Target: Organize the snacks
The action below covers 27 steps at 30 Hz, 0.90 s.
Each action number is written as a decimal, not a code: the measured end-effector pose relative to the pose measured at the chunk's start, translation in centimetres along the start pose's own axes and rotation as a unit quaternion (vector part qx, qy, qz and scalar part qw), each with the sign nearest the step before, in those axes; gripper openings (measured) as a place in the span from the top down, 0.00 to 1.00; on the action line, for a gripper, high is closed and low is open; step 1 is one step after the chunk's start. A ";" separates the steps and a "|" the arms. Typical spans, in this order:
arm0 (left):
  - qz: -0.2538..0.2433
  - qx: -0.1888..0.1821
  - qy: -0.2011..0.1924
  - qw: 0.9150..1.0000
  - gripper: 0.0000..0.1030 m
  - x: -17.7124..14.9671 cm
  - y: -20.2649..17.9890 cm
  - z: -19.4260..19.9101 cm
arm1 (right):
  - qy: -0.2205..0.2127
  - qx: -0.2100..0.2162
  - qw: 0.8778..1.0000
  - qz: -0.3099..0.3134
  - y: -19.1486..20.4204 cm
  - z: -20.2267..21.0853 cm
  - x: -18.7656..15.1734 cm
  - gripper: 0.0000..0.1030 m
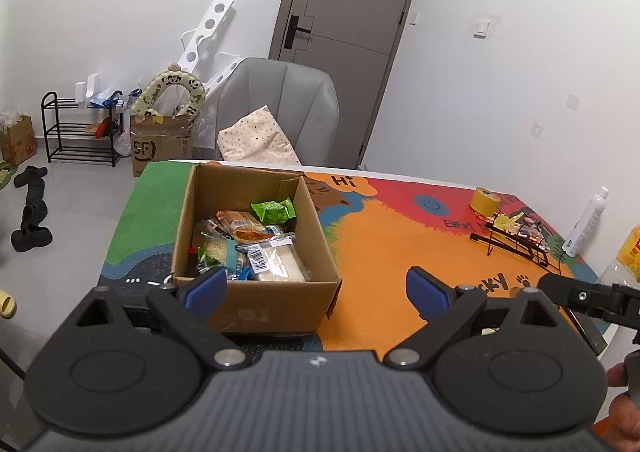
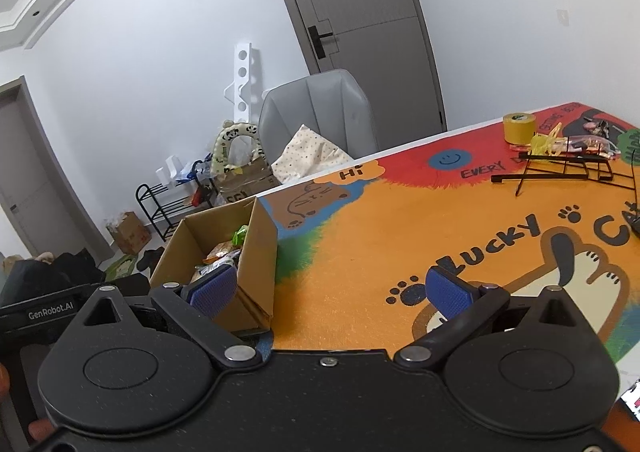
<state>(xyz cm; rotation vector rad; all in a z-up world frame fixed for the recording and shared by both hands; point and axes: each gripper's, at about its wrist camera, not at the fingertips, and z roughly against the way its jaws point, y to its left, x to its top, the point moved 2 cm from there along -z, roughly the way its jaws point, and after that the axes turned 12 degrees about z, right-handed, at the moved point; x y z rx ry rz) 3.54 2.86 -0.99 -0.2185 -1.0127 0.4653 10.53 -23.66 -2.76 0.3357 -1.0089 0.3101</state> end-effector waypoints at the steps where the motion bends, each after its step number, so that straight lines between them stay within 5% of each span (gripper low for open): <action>1: 0.000 0.000 0.000 1.000 0.05 0.0 0.1 0.2 | 0.000 -0.004 1.000 0.002 0.0 0.3 0.0 0.00; 27: -0.062 0.003 -0.023 0.998 0.00 -0.1 0.0 7.7 | -0.021 -0.045 0.998 0.044 0.2 7.9 0.3 0.00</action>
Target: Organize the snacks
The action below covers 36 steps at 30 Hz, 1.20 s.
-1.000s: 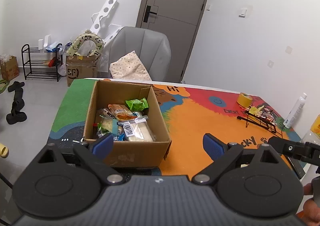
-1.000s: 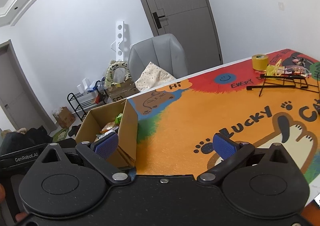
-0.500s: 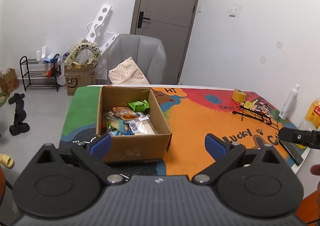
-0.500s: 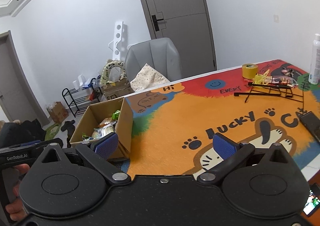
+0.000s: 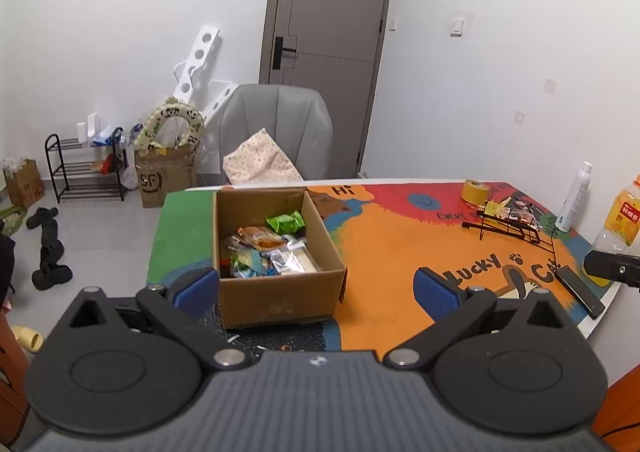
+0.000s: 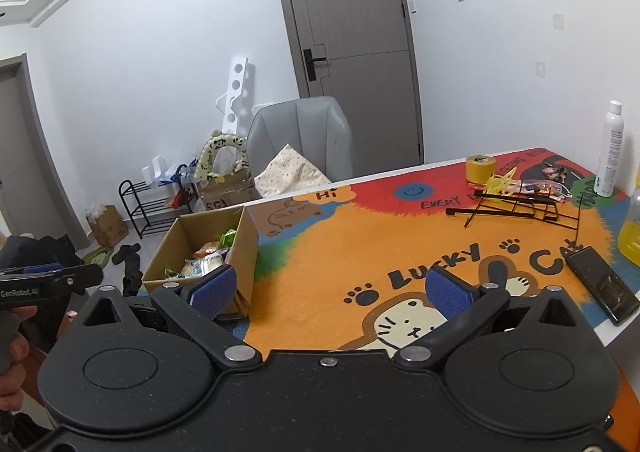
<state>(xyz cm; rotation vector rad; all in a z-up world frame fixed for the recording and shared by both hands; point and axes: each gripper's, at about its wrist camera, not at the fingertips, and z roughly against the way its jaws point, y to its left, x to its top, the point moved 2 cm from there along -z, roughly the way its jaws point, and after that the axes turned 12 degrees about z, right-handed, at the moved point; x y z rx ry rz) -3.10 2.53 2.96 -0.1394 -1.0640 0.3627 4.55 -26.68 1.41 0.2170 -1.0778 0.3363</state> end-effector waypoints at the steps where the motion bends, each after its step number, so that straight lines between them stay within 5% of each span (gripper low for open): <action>1: 0.000 0.000 -0.002 1.000 0.00 0.1 0.0 0.2 | 0.000 0.000 1.000 -0.001 0.0 0.0 0.0 0.00; 36: -0.009 0.003 0.012 1.000 0.00 -0.2 -0.2 0.0 | 0.010 0.005 1.000 0.008 0.5 -0.2 -0.8 0.00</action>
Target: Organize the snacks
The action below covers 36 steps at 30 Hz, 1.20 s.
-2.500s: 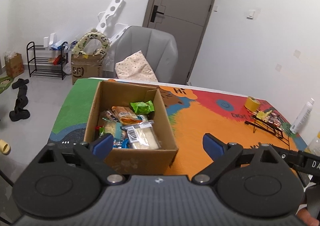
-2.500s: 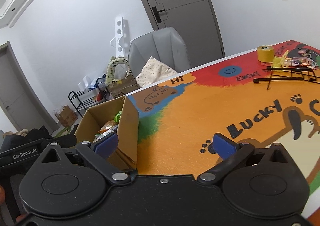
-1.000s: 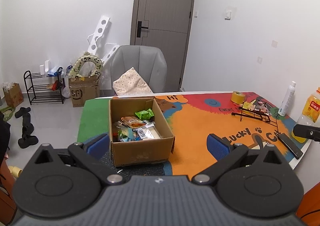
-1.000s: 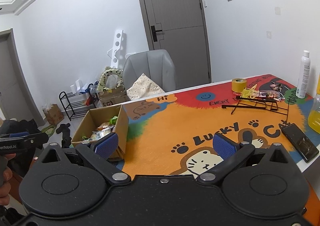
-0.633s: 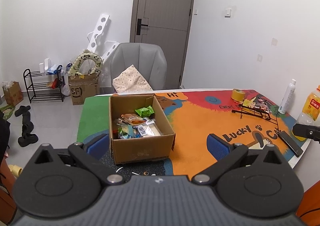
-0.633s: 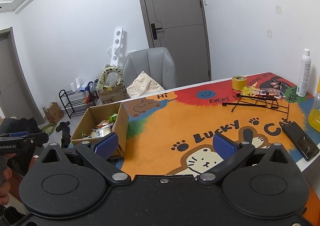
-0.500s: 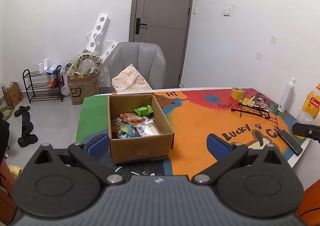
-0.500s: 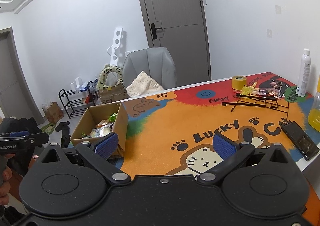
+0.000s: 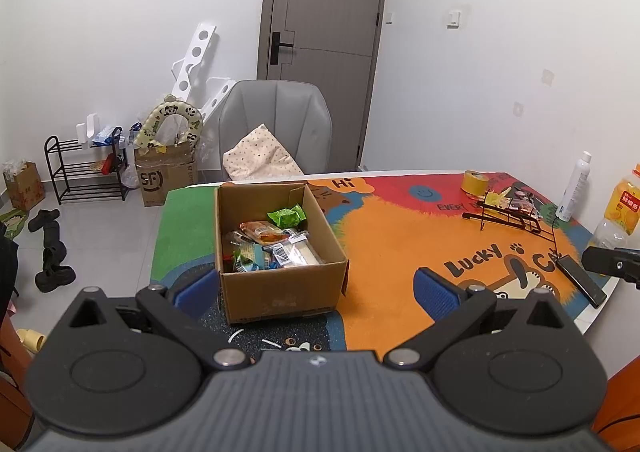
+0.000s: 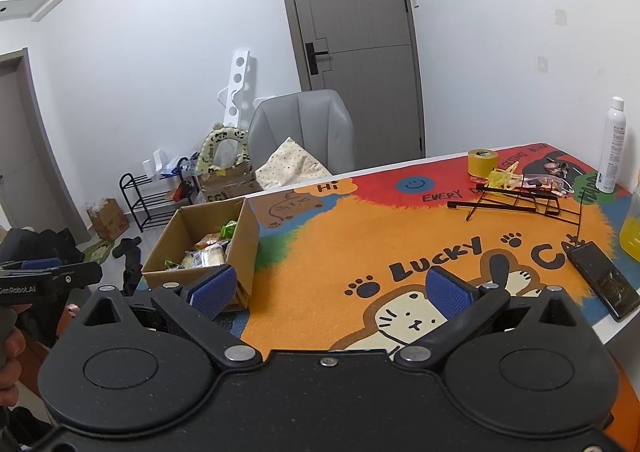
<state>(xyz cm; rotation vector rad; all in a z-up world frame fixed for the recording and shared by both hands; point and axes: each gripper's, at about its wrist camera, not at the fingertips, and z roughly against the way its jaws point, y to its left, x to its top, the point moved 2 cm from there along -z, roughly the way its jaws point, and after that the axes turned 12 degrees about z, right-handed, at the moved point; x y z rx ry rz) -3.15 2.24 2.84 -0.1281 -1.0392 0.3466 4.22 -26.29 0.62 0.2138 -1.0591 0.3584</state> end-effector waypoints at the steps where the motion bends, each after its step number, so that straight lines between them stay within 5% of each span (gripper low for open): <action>1: 0.000 0.000 0.001 1.000 0.00 0.0 0.0 0.0 | 0.000 0.000 1.000 0.000 0.0 0.0 0.0 0.00; 36: -0.005 -0.001 0.005 1.000 0.00 -0.7 -0.2 -0.5 | 0.005 0.000 1.000 -0.003 0.0 -0.2 0.0 0.00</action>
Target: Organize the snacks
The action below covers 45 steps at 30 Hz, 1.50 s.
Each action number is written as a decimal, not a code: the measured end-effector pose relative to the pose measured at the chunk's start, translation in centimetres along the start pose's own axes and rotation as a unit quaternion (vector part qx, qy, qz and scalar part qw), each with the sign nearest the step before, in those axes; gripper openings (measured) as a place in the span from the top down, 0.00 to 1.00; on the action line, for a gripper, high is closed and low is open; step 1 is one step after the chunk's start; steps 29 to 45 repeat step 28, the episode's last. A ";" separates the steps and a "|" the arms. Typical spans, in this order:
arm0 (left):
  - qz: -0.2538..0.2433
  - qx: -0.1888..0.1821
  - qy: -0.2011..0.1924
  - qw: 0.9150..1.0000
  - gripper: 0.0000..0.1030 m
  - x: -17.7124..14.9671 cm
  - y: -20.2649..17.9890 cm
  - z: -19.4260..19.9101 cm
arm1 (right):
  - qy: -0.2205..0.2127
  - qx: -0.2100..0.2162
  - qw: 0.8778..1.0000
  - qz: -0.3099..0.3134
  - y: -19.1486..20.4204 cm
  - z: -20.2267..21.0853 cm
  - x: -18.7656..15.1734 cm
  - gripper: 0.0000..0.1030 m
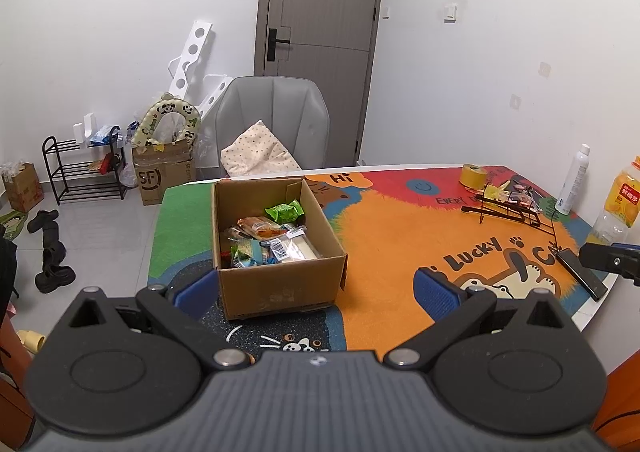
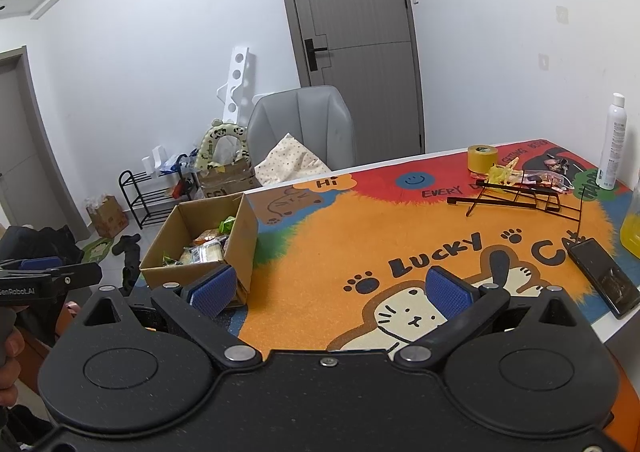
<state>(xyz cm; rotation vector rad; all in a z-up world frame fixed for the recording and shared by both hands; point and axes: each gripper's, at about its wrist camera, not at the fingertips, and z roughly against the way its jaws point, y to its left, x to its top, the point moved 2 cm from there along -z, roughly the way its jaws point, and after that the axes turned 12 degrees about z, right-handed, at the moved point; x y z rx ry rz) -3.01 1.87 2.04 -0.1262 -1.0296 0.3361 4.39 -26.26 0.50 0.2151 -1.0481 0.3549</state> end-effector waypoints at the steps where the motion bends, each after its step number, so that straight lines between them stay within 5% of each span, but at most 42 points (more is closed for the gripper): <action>1: 0.000 0.000 0.000 1.000 0.00 0.0 0.0 0.0 | 0.000 0.000 1.000 0.001 0.0 0.0 0.0 0.00; 45: -0.001 -0.001 -0.001 1.000 0.00 -0.2 0.4 -0.1 | 0.002 0.003 1.000 0.007 0.1 -0.2 0.0 0.00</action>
